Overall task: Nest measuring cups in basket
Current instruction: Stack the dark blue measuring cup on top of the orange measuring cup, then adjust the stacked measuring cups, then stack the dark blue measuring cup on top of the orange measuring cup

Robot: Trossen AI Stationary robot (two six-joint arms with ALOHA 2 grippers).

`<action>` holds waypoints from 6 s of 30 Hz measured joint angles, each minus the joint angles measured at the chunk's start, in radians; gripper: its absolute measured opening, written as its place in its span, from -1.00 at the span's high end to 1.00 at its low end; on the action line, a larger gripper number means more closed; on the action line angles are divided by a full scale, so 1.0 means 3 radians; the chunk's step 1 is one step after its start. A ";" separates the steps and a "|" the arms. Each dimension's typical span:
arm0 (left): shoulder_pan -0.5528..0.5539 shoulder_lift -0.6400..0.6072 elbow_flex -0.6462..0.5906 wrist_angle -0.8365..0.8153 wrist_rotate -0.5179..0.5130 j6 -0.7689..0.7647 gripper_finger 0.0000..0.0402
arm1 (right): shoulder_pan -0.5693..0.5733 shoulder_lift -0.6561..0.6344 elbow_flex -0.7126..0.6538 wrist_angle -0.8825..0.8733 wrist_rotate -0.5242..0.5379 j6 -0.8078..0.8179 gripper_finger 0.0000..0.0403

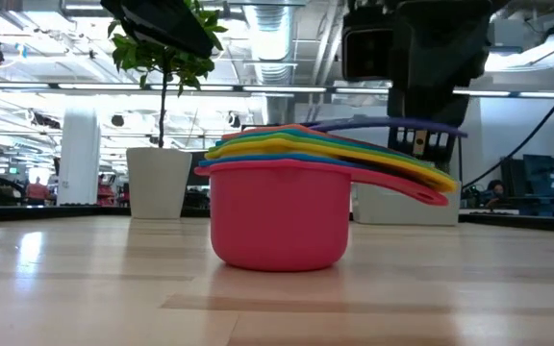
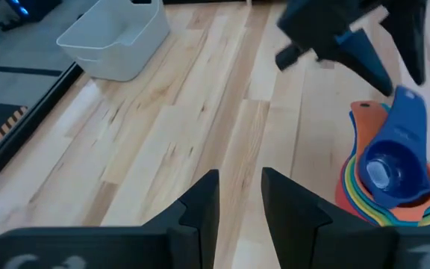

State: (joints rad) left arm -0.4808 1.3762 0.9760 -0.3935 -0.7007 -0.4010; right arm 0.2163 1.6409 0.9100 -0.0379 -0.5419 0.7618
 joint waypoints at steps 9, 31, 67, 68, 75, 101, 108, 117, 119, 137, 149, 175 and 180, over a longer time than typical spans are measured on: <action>0.0000 0.0000 0.0000 -0.0011 0.0000 -0.0027 0.55 | 0.0018 -0.0517 0.0005 -0.0548 0.1170 -0.0699 0.22; 0.0010 0.0000 0.0001 -0.0053 -0.0049 -0.0163 0.55 | 0.0303 0.0520 0.0939 -0.1218 0.1167 -0.1125 -0.89; 0.0009 0.0000 0.0003 -0.0143 -0.0075 -0.0248 0.55 | 0.0228 0.0717 0.1779 -0.2517 0.2266 -0.1229 -0.40; 0.0009 0.0000 0.0003 -0.0145 -0.0075 -0.0249 0.55 | 0.0228 0.0717 0.1779 -0.2532 0.2346 -0.1229 -0.36; 0.0009 0.0000 0.0003 -0.0151 -0.0128 -0.0249 0.55 | 0.0126 0.0717 0.1779 -0.3025 0.3101 -0.0636 -0.12; 0.0003 0.0001 -0.1244 0.1521 0.1316 -0.0077 0.55 | 0.0231 0.0666 0.0991 -0.2379 0.1889 -0.0143 -0.12; 0.0003 0.0001 -0.1324 0.1773 0.1440 0.0079 0.55 | 0.0585 0.0666 0.0989 -0.1870 0.1890 -0.0204 -0.12; 0.0004 0.0001 -0.1324 0.1771 0.1350 0.0182 0.55 | 0.0656 0.0666 0.0989 -0.1112 0.1668 -0.0616 -0.06; 0.0004 0.0001 -0.1324 0.1753 0.1350 0.0203 0.55 | 0.0672 0.0666 0.0998 -0.1103 0.1635 -0.0682 -0.04; 0.0004 0.0001 -0.1325 0.1659 0.1270 0.0185 0.55 | 0.0084 0.0593 0.1046 -0.1862 0.2342 -0.0502 0.01; 0.0004 0.0001 -0.1325 0.1648 0.0886 0.0190 0.55 | 0.0098 0.0602 0.0944 -0.1739 0.2493 -0.0420 0.02; 0.0003 0.0001 -0.1325 0.1499 0.0456 0.0508 0.55 | 0.0160 0.0602 0.0736 -0.1482 0.2502 -0.0296 0.28; 0.0004 0.0001 -0.1325 0.1501 0.0456 0.0507 0.55 | 0.0176 0.0602 0.0724 -0.1449 0.2513 -0.0296 0.33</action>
State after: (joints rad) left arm -0.4797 1.3766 0.5785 0.0566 -0.5640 -0.2489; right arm 0.2690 1.8214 1.1273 -0.4726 0.2119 0.6730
